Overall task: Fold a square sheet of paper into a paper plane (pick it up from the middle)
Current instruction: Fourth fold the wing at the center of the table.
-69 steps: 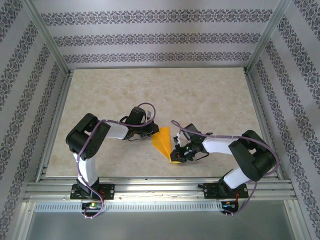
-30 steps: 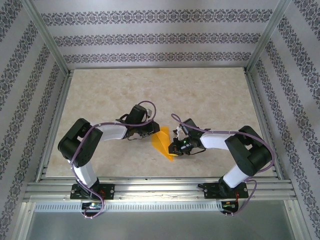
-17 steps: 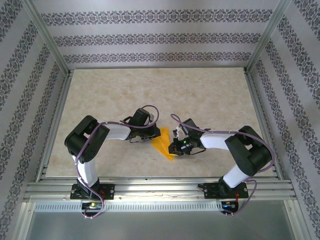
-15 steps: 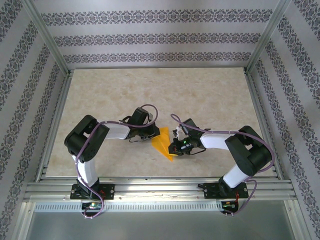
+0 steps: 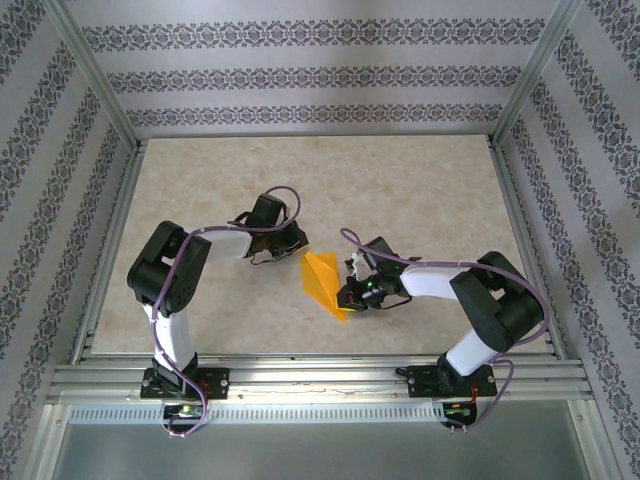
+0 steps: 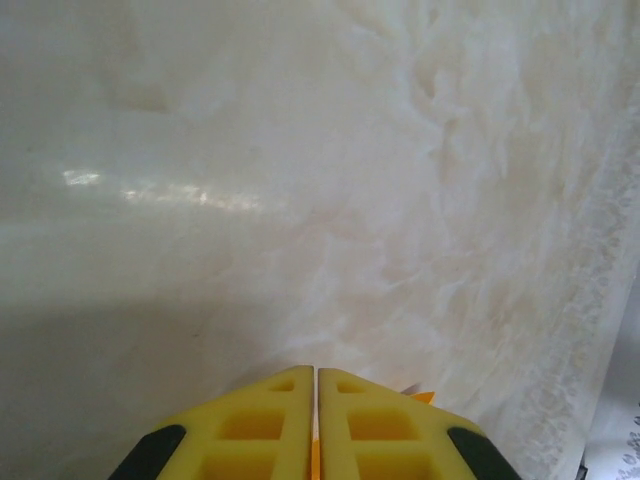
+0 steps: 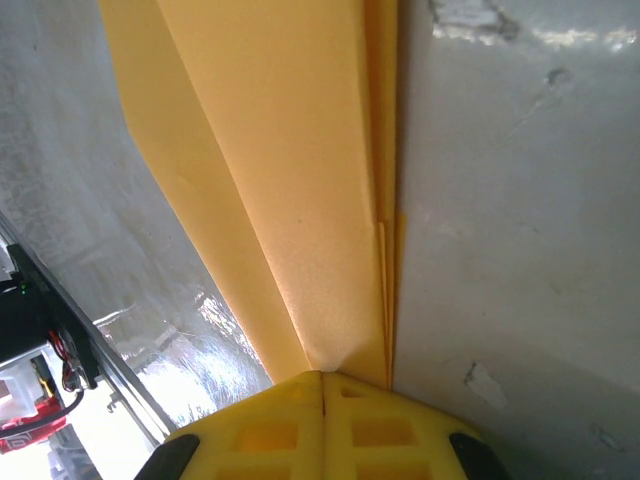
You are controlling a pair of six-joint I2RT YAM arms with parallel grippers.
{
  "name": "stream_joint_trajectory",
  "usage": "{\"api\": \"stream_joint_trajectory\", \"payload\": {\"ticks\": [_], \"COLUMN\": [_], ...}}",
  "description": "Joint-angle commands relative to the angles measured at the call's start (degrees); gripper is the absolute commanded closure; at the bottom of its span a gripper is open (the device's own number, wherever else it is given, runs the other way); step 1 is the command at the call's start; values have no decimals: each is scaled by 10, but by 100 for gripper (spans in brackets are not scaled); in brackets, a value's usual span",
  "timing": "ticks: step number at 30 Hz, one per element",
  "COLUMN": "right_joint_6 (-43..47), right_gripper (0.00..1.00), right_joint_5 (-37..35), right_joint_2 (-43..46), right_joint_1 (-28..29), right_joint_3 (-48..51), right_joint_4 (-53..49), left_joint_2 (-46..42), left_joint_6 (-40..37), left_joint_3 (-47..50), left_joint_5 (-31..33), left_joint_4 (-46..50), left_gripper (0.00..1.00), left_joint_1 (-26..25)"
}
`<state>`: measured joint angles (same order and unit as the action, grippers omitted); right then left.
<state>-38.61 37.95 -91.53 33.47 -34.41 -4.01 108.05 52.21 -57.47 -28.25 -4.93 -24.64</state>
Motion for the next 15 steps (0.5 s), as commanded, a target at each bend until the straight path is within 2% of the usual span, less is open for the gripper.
{"api": "stream_joint_trajectory", "payload": {"ticks": [1,7,12,15], "right_joint_6": [12,13,13,10], "right_gripper": [99,99,99,98], "right_joint_5": [-47,-46,-47,-46], "right_joint_2": [-14,-16,-10,-5], "right_joint_1": [-6,-6,-7,-7], "right_joint_3": [10,-1,-3,-4], "right_joint_4": [-70,-77,-81,-81], "left_joint_2": [-38,-82,-53,-19], "left_joint_6": [-9,14,24,34], "left_joint_3": [4,49,68,62], "left_joint_5": [-20,-51,-62,-91], "left_joint_4": [-2,-60,-87,-100], "left_gripper": [86,86,87,87], "left_joint_1": [-3,-29,-68,-74]}}
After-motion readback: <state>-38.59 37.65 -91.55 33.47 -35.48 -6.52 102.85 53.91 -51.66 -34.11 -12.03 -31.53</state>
